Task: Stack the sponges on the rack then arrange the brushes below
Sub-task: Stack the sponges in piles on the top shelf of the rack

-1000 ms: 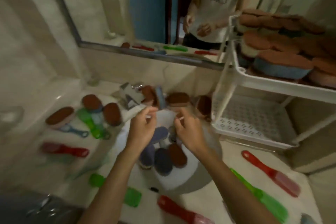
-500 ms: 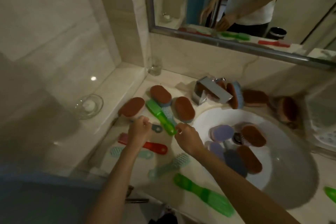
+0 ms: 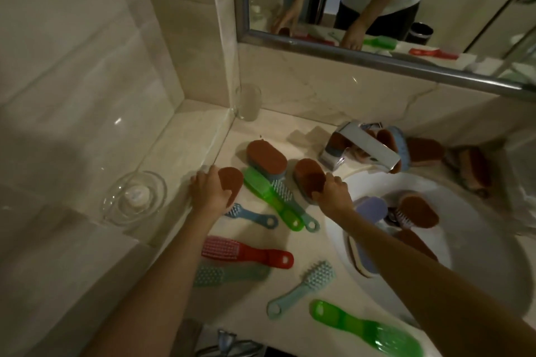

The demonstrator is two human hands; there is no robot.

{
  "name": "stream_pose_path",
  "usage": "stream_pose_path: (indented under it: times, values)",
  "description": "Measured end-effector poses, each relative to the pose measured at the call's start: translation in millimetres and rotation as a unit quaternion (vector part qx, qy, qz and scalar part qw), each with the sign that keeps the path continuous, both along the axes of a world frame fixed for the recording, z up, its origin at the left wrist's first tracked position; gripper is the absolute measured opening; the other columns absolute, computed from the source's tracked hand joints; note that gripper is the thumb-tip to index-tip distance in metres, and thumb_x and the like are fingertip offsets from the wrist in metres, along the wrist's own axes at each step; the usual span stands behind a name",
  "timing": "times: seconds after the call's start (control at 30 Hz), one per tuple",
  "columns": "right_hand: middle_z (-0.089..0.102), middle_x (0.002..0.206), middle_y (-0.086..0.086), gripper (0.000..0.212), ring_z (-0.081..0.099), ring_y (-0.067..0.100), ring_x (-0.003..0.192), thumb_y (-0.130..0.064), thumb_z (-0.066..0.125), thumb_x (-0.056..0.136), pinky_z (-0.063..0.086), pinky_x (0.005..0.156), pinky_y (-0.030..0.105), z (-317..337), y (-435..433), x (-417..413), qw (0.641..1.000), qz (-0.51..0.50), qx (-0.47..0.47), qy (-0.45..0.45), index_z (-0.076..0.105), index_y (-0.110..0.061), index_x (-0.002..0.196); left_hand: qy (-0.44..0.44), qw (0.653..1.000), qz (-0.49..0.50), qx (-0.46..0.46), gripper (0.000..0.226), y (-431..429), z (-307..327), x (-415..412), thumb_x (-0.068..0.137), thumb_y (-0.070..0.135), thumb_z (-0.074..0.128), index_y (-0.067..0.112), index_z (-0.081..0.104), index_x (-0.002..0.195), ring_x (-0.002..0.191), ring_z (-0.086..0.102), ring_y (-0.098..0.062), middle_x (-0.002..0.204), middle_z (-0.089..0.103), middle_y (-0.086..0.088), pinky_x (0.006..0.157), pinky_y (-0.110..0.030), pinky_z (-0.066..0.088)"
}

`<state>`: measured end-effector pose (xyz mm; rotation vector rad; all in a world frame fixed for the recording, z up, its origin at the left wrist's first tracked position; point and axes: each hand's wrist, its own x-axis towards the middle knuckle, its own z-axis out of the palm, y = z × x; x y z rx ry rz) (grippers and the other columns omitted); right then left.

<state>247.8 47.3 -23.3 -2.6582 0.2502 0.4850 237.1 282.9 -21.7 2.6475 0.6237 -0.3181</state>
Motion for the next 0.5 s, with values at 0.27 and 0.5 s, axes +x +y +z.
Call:
stream_pose_path:
  times: [0.27, 0.5]
  values:
    - [0.045, 0.127, 0.015, 0.061, 0.043, 0.031, 0.119, -0.025, 0.072, 0.079, 0.044, 0.096, 0.039, -7, 4, 18, 0.993, -0.108, 0.048, 0.028, 0.041, -0.005, 0.127, -0.019, 0.997, 0.061, -0.036, 0.056, -9, -10, 3, 0.075, 0.023, 0.073, 0.011, 0.049, 0.125, 0.124, 0.039, -0.035, 0.133, 0.036, -0.015, 0.099, -0.047, 0.041]
    - [0.058, 0.111, 0.012, 0.036, 0.057, 0.023, 0.093, -0.011, 0.065, 0.082, 0.051, 0.081, 0.033, -1, 6, 4, 0.979, -0.136, 0.151, -0.023, 0.04, -0.012, 0.108, -0.103, 0.984, 0.11, -0.098, 0.042, -29, 1, -4, 0.082, 0.012, 0.063, 0.004, 0.039, 0.116, 0.111, 0.054, -0.036, 0.123, 0.051, -0.019, 0.086, -0.044, 0.048]
